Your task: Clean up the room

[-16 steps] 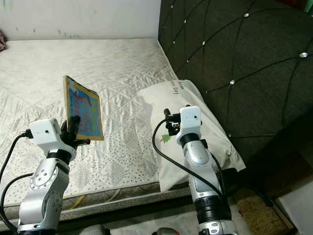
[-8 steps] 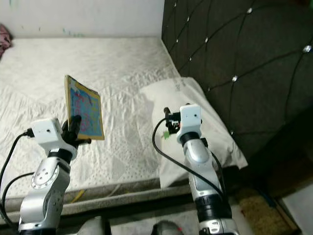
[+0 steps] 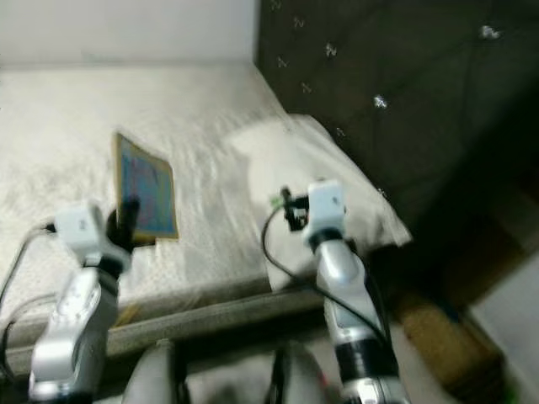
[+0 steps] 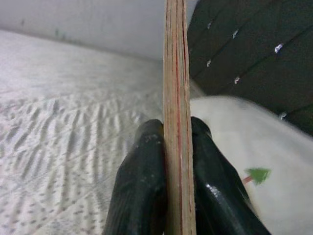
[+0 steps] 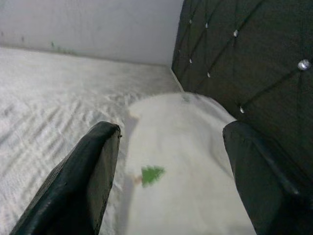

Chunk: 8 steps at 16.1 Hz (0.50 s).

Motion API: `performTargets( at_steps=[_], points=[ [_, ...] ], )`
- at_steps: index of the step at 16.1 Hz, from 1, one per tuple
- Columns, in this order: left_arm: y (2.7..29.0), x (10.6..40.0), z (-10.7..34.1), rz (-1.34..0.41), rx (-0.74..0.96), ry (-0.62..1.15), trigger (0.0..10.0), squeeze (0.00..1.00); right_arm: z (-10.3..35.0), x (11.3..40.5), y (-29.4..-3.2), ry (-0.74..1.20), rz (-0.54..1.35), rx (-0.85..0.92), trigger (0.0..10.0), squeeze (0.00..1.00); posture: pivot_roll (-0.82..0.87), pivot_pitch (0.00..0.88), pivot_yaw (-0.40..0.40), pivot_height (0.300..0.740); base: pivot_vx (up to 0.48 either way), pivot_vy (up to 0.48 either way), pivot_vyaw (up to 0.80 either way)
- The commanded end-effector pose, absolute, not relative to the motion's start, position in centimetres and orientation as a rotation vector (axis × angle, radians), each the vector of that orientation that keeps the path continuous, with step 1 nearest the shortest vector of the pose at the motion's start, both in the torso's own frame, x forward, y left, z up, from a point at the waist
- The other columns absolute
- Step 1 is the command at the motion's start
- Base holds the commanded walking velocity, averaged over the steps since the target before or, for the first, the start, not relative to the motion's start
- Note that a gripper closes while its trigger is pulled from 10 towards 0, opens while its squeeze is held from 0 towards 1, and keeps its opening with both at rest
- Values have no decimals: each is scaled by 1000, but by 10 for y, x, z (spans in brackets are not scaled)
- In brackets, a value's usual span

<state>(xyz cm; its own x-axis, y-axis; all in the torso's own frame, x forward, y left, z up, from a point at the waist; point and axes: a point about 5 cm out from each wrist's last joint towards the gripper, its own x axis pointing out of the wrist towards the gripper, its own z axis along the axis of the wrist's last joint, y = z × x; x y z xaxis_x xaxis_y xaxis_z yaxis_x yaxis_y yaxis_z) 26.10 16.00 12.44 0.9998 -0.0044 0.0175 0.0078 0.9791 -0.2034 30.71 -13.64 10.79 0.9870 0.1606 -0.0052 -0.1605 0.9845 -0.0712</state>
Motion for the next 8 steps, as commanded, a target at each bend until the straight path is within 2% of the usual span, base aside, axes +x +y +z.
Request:
performTargets(
  at_steps=[1,2,4,8],
  points=[
    [162,260,131,0,-207,-59,10000,0,115,311,-132,-19,183,-73,10000,0,-14,0,-48,656,0,0,0],
    [161,258,132,-13,-211,-65,10000,0,115,311,-132,-18,184,-74,10000,0,-13,0,-50,656,0,0,0],
    [161,256,131,-23,-218,-64,10000,0,115,311,-131,-18,185,-76,10000,0,-13,0,-50,656,264,0,0],
    [160,256,132,-29,-223,-71,10000,0,116,311,-130,-20,198,-85,10000,0,-16,0,-54,656,358,0,0]
  ],
)
